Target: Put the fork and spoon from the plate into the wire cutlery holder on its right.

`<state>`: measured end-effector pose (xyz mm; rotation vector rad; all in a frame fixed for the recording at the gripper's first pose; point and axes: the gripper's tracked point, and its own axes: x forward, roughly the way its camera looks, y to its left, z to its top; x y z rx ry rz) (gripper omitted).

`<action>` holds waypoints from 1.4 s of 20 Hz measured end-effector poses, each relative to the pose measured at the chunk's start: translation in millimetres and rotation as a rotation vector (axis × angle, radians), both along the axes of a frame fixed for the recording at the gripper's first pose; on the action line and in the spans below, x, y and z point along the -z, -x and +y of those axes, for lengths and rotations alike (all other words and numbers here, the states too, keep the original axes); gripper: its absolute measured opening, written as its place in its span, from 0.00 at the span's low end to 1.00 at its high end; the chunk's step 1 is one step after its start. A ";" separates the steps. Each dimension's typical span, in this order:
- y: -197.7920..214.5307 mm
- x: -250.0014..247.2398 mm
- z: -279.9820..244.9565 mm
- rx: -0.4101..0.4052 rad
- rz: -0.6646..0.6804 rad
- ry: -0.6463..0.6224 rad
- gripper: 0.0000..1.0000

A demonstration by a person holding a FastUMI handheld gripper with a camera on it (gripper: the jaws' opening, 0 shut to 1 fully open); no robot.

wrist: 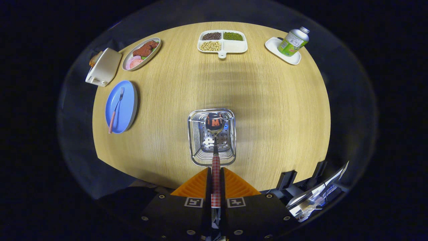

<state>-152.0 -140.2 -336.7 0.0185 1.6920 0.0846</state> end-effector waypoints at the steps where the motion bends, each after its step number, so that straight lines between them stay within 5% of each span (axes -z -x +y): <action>1: -2.8 1.0 1.4 0.008 -0.009 0.001 0.13; 7: 13.8 -1.4 8.2 -0.014 -0.020 0.002 0.10; 14: -42.3 -29.5 50.4 0.078 -0.316 -0.115 0.12; 24: -109.3 -60.7 111.6 0.143 -0.750 -0.105 0.71; 28: -125.9 -76.4 140.5 0.114 -0.902 -0.059 0.80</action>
